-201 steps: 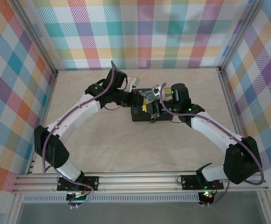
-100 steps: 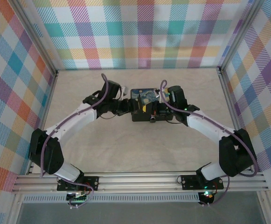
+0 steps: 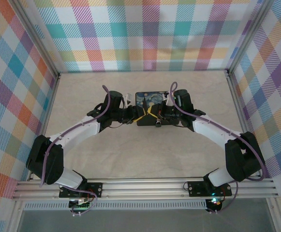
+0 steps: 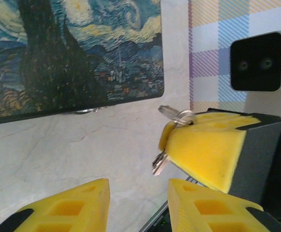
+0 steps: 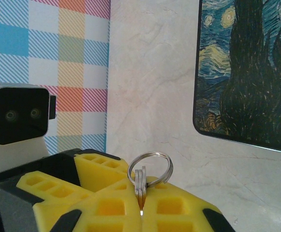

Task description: Unlock a padlock with a key

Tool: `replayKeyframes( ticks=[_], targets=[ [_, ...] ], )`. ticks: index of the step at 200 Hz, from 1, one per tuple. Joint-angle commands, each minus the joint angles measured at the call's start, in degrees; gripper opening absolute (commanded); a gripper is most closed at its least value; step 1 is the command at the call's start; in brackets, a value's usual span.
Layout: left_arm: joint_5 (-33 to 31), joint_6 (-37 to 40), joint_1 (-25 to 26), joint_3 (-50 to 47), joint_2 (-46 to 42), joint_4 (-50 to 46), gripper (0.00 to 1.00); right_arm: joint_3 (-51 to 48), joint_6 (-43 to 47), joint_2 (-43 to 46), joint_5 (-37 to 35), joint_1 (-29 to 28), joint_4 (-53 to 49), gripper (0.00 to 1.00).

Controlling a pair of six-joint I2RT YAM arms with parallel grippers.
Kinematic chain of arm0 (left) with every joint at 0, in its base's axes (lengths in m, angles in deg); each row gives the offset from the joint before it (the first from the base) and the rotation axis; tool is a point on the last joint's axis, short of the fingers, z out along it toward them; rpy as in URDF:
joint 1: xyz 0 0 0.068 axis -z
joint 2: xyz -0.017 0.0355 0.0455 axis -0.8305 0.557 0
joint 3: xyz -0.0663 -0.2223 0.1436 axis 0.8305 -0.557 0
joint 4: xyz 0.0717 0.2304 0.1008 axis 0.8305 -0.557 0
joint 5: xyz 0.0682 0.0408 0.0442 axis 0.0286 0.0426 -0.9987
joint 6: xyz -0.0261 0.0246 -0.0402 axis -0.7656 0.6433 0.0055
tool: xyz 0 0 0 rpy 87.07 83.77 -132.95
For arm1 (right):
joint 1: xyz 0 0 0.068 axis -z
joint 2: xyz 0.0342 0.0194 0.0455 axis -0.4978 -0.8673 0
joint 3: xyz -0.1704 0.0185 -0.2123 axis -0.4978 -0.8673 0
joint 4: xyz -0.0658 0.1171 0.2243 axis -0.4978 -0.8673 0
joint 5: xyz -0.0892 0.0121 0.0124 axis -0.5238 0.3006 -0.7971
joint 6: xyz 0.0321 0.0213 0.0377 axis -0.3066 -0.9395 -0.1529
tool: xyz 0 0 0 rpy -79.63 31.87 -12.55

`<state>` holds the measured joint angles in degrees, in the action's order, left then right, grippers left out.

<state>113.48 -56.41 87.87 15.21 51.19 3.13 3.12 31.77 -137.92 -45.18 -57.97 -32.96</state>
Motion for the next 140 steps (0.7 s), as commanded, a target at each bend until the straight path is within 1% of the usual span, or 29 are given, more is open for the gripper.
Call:
replayKeyframes(
  ticks=[1, 21, 60, 97, 140],
  targets=[
    [1.71, -1.6, 0.31, -0.74, -0.82, 3.8, 0.35, -0.12, -2.36, -0.19, -0.22, -0.6, 2.48, 0.03],
    [1.79, -1.69, 0.44, -0.89, -0.75, 4.05, 0.33, -0.37, -3.39, -0.41, 0.28, -0.71, 3.58, 0.04],
    [1.81, -1.35, 0.97, -0.67, 0.24, 4.01, 0.24, -0.48, -5.12, -0.56, 0.73, -1.23, 4.66, 0.04],
    [1.63, -1.43, 1.06, -0.47, 0.5, 4.07, 0.22, -0.7, -6.92, -1.01, 1.61, -1.76, 6.61, 0.04],
    [1.14, -1.43, 1.06, -0.36, 0.68, 3.86, 0.15, -0.89, -8.21, -1.29, 1.83, -2.46, 7.44, 0.04]
  ],
)
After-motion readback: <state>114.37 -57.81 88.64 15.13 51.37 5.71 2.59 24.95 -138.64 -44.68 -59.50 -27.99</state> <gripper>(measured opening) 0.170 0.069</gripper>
